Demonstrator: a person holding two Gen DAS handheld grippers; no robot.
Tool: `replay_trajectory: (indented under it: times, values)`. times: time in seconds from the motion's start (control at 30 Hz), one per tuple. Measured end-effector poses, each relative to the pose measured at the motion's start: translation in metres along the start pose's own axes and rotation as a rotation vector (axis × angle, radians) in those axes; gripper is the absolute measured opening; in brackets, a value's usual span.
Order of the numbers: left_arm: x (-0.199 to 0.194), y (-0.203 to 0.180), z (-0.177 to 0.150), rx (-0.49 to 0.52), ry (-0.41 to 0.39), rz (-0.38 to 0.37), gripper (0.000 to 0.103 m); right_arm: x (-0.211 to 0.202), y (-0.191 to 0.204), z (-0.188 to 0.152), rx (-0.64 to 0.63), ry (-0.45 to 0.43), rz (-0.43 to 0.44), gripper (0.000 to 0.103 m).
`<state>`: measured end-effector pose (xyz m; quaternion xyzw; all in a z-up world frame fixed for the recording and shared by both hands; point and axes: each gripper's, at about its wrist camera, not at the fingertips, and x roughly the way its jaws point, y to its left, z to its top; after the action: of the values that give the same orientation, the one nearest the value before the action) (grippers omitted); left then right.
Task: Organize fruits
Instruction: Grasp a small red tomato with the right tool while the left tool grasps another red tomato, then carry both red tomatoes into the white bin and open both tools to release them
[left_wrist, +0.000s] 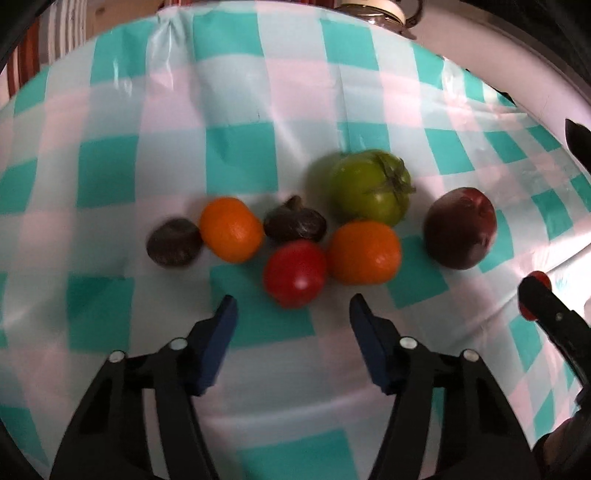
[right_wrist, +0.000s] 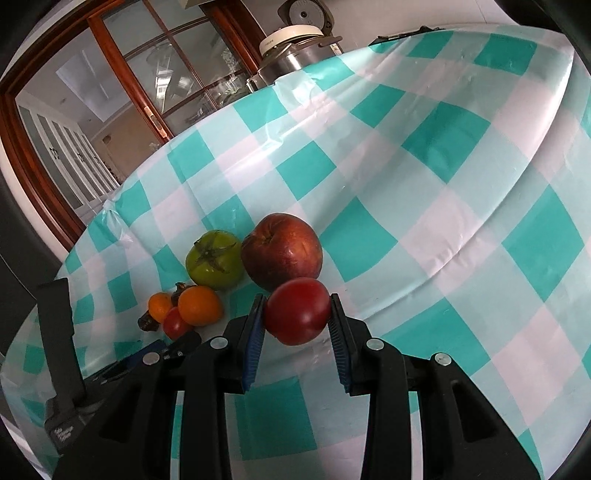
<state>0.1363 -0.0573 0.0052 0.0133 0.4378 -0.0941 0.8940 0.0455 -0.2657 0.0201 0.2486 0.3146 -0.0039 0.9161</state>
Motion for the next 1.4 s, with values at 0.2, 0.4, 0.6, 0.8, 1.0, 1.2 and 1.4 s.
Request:
replay_trajectory:
  times: [0.2,0.4,0.6,0.8,1.0,1.2,1.4]
  values:
    - [0.011,-0.009,0.009,0.076,0.007,0.017,0.057,0.003,0.007,-0.002,-0.012,0.017,0.019,0.034]
    - [0.015,-0.010,0.013,0.082,-0.003,-0.003,0.038,0.006,0.008,-0.005,-0.030,0.015,-0.003,0.034]
    - [0.001,0.002,-0.003,0.054,-0.019,-0.029,0.034,0.009,0.002,-0.006,-0.026,0.013,0.027,0.034]
    - [-0.027,0.011,-0.029,0.018,-0.057,-0.025,0.034,0.010,-0.003,-0.004,0.000,0.006,0.050,0.034]
    - [-0.059,0.020,-0.057,-0.036,-0.086,-0.043,0.034,0.007,-0.003,-0.003,0.001,-0.007,0.081,0.034]
    - [-0.097,0.029,-0.095,-0.058,-0.121,-0.051,0.034,0.002,0.000,-0.004,-0.015,-0.007,0.107,0.034]
    - [-0.132,0.031,-0.129,-0.067,-0.161,-0.070,0.034,-0.019,0.008,-0.026,-0.053,0.030,0.143,0.034]
